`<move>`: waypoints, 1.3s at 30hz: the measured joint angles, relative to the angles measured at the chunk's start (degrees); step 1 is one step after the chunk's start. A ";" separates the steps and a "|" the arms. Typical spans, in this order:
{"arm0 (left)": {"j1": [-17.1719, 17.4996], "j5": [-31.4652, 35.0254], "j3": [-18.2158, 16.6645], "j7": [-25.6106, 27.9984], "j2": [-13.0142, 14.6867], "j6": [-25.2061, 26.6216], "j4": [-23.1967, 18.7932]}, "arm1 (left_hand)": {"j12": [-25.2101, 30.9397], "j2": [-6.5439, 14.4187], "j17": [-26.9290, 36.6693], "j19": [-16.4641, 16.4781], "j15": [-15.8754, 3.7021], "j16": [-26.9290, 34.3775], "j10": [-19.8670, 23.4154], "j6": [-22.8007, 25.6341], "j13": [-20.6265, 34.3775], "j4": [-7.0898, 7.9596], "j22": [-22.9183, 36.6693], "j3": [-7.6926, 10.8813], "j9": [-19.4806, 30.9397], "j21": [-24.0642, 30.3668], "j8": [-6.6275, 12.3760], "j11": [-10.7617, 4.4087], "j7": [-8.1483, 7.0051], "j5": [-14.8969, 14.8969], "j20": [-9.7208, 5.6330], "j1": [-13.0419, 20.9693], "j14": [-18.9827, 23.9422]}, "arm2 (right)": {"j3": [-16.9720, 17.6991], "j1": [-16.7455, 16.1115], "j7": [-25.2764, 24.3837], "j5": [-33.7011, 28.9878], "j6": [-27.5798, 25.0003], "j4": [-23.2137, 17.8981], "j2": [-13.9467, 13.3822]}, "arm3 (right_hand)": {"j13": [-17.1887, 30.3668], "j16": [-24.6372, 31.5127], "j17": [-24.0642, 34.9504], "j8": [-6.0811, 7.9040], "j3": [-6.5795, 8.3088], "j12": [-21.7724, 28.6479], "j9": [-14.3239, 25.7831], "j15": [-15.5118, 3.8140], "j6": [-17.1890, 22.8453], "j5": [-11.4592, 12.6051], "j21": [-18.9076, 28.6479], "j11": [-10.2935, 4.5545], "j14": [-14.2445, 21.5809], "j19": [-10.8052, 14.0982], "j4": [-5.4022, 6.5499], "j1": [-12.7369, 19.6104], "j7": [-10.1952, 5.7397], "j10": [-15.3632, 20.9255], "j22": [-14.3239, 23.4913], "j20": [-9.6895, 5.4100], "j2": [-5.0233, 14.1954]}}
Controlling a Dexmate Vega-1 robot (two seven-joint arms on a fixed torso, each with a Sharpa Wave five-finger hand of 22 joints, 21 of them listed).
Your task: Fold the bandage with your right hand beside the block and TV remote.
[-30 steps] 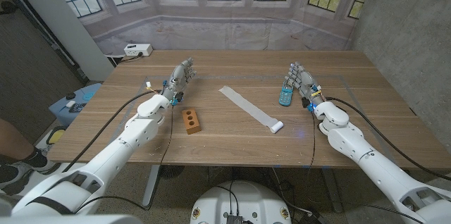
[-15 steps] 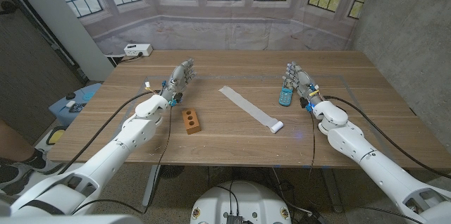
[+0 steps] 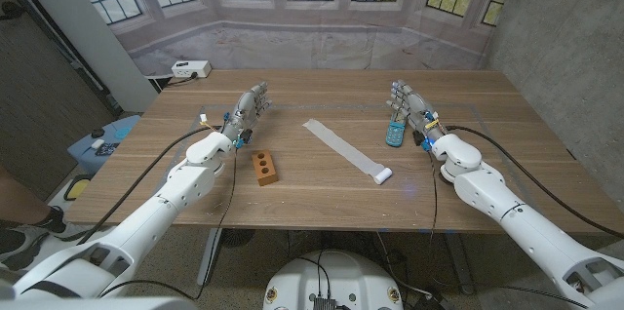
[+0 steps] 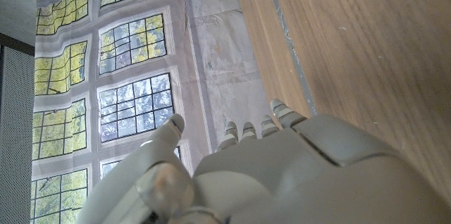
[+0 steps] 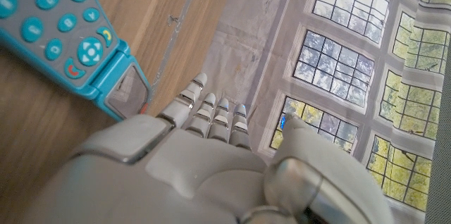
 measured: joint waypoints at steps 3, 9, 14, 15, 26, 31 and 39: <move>0.01 0.08 0.01 0.01 0.02 0.00 -0.04 | 0.00 0.00 0.00 0.00 0.00 0.00 0.00 0.00 0.00 -0.04 0.00 -0.04 0.00 0.00 0.00 0.00 0.00 0.00 0.00 0.00 0.00 | -0.23 0.00 -0.04 -0.60 -0.29 -0.67 -0.38 | 0.00 0.22 -0.13 0.00 -0.02 0.00 0.00 0.00 0.00 0.00 0.00 0.17 0.00 0.00 -0.30 0.23 0.00 0.16 0.00 0.00 -0.23; 0.07 0.12 0.10 -0.16 0.02 -0.21 -0.03 | 0.00 0.17 0.00 0.00 0.00 0.00 0.00 0.00 0.00 -0.28 0.00 0.20 0.00 0.00 0.00 0.00 0.00 0.00 0.00 0.17 0.00 | -0.88 0.26 -0.56 -2.25 -1.40 -2.37 -1.30 | 0.00 0.22 -0.39 0.00 0.22 0.22 0.00 0.00 0.21 0.00 0.00 0.42 0.00 0.00 -0.53 0.23 0.21 0.42 0.00 0.00 -0.23; 0.29 0.13 0.11 -0.43 0.18 -0.50 -0.01 | 0.00 0.21 0.00 0.00 0.00 0.00 0.00 -0.30 -0.28 -0.28 0.00 0.20 -0.01 0.00 0.00 0.00 -0.30 0.00 0.00 0.21 0.00 | -1.55 0.78 -0.90 -3.79 -2.29 -3.46 -1.85 | 0.00 0.22 -0.59 0.21 0.45 0.22 0.00 0.00 0.40 -0.24 0.00 0.24 0.00 0.00 -0.77 0.45 0.40 0.70 -0.01 0.00 -0.46; 0.34 0.13 0.11 -0.48 0.23 -0.55 -0.01 | 0.00 0.21 0.00 0.00 0.00 0.00 0.00 -0.31 -0.28 -0.28 0.00 0.20 -0.01 0.00 0.00 0.00 -0.31 0.00 0.00 0.21 0.00 | -1.70 0.92 -0.92 -4.08 -2.46 -3.65 -1.94 | 0.00 0.22 -0.66 0.21 0.45 0.22 0.00 0.00 0.40 -0.24 0.00 0.24 0.00 0.00 -0.77 0.62 0.40 0.70 0.00 0.00 -0.29; 1.39 -0.09 -0.21 -0.81 0.87 -0.97 -0.78 | 0.00 -0.09 -0.01 0.00 0.00 0.00 0.00 -0.30 -0.27 -0.73 -0.01 0.21 -0.01 0.00 0.00 0.00 -0.31 0.00 0.00 0.51 0.01 | -3.61 2.81 -0.89 -7.68 -4.65 -5.52 -2.89 | 0.00 0.44 -0.66 0.21 0.77 0.22 -0.01 0.00 0.71 -0.24 0.00 0.05 0.00 0.00 -1.08 0.75 0.72 0.89 -0.01 0.00 -0.16; 2.02 -0.16 -0.40 -0.76 1.22 -1.07 -1.57 | 0.00 -0.09 -0.01 0.00 0.00 0.00 0.01 -0.30 -0.27 -0.75 -0.01 0.19 -0.01 0.00 0.00 0.00 -0.31 0.00 0.00 0.51 0.01 | -4.22 3.48 -0.44 -8.83 -5.24 -5.99 -3.21 | 0.00 0.44 -0.92 0.21 0.74 0.22 -0.01 0.00 0.71 -0.45 0.00 0.28 0.00 0.00 -1.11 0.75 0.71 1.11 -0.01 0.00 -0.16; 2.86 -0.18 -0.60 -0.16 1.55 -1.17 -2.47 | 0.00 -0.09 -0.01 0.00 0.00 0.00 0.00 -0.30 -0.27 -0.99 -0.01 0.44 -0.01 0.00 0.00 0.00 -0.31 0.00 0.00 0.51 0.01 | -5.48 4.90 0.18 -10.98 -6.40 -6.71 -3.84 | 0.00 0.44 -0.92 0.21 0.76 0.43 -0.01 0.00 0.94 -0.45 0.00 0.36 0.00 0.00 -1.57 0.75 0.48 1.19 -0.01 0.00 -0.16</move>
